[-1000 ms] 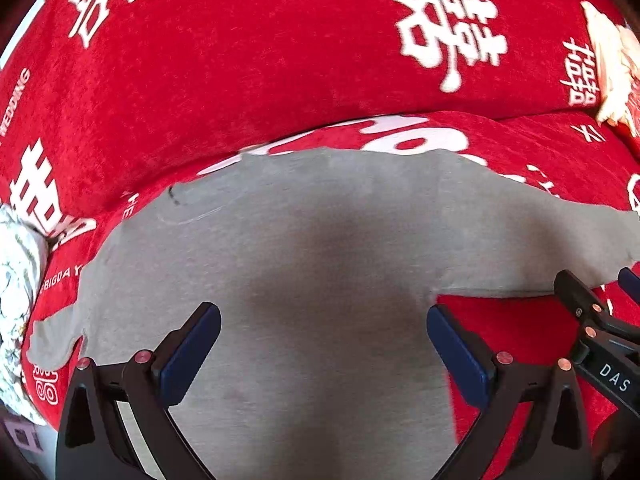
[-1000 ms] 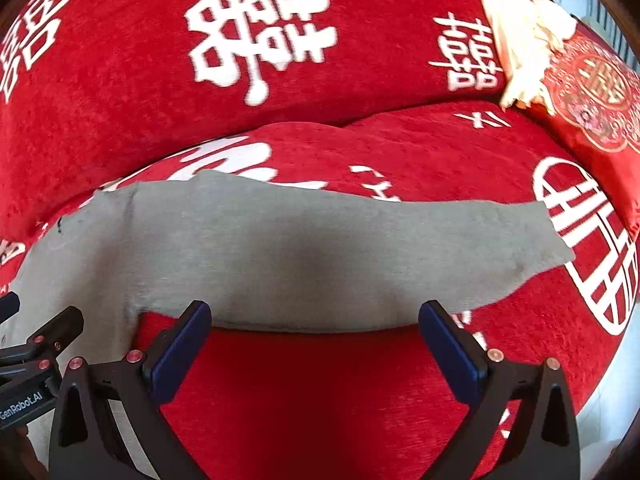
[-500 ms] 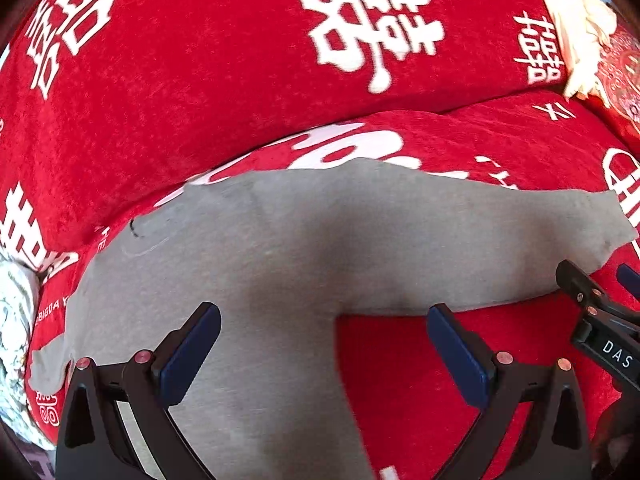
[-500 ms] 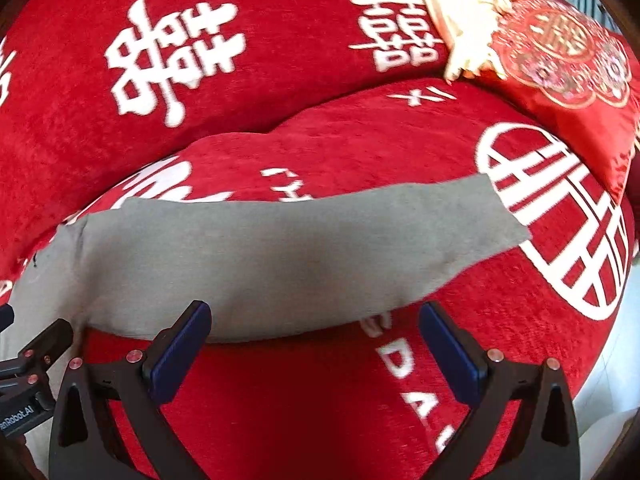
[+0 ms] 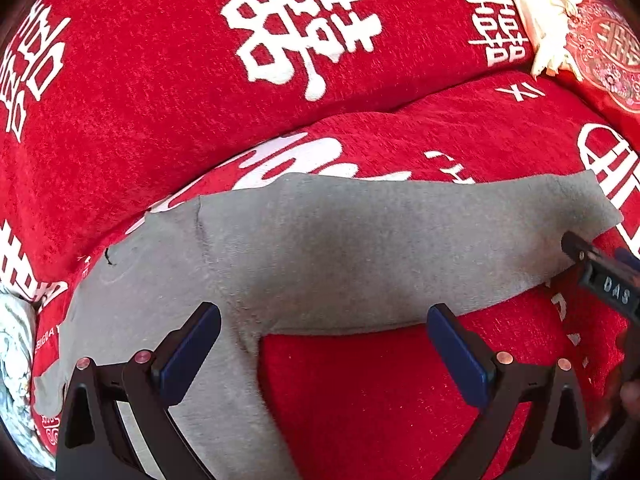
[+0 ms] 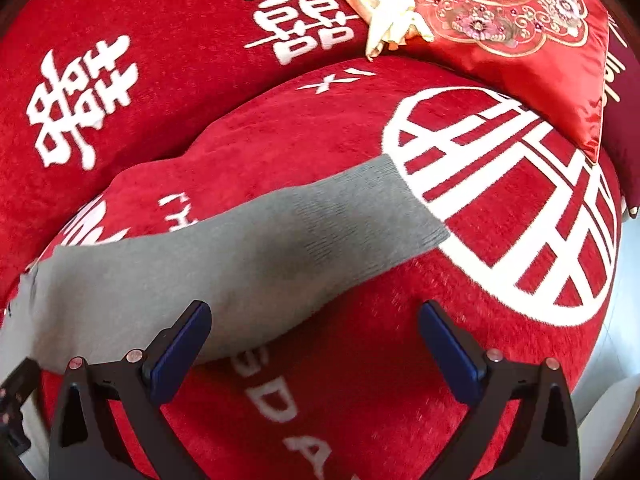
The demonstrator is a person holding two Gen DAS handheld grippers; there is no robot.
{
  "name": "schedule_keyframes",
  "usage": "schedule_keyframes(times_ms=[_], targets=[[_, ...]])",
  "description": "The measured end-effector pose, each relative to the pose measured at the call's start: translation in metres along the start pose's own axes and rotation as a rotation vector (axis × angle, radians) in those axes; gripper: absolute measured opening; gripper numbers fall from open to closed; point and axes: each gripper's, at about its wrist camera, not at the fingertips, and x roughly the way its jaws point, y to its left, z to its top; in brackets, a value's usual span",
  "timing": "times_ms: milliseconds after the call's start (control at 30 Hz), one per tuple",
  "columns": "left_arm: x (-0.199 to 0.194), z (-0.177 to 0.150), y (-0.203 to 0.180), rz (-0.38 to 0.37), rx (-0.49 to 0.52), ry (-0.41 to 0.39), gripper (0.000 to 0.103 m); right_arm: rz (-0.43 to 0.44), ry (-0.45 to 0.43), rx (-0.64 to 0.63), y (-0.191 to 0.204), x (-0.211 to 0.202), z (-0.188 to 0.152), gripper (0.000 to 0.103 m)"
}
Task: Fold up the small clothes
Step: 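Close the right tool on the sleeve cuff, then lift the cuff with the right tool and carry it across the body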
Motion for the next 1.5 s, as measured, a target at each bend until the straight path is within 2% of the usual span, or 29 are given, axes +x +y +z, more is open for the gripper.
schedule_keyframes(times_ms=[167, 267, 333, 367, 400, 433, 500, 667, 867, 1100, 1500], targets=[[0.007, 0.001, -0.002, 0.002, 0.002, 0.012, 0.103, 0.031, -0.044, 0.003, -0.002, 0.007, 0.016, 0.098], [0.010, 0.002, 0.000, 0.002, -0.005, 0.018, 0.103, 0.013, -0.064, -0.030, 0.001, 0.013, 0.022, 0.084], [0.012, 0.003, 0.002, 0.003, -0.012, 0.020, 0.103, 0.010, -0.074, -0.064, 0.006, 0.016, 0.024, 0.058], [0.013, 0.003, 0.003, 0.003, -0.015, 0.021, 0.103, 0.011, -0.078, -0.076, 0.006, 0.016, 0.024, 0.048], [0.014, 0.003, 0.004, 0.003, -0.019, 0.022, 0.103, 0.013, -0.079, -0.083, 0.006, 0.017, 0.025, 0.025], [0.015, 0.003, 0.007, 0.003, -0.026, 0.025, 0.103, 0.020, -0.075, -0.079, 0.004, 0.019, 0.025, 0.011], [0.016, 0.002, 0.010, -0.001, -0.036, 0.028, 0.103, 0.063, -0.074, -0.043, -0.003, 0.019, 0.024, 0.008], [0.020, 0.002, 0.027, 0.015, -0.067, 0.027, 0.103, 0.097, -0.130, 0.007, -0.013, 0.001, 0.019, 0.008], [0.022, -0.002, 0.059, 0.052, -0.132, 0.036, 0.103, 0.053, -0.229, 0.061, -0.024, -0.030, 0.019, 0.008], [0.008, -0.009, 0.081, 0.048, -0.160, -0.008, 0.103, 0.048, -0.230, 0.110, -0.030, -0.042, 0.012, 0.007], [-0.004, -0.030, 0.125, -0.012, -0.237, -0.020, 0.103, 0.131, -0.253, 0.069, 0.010, -0.075, 0.011, 0.007]])
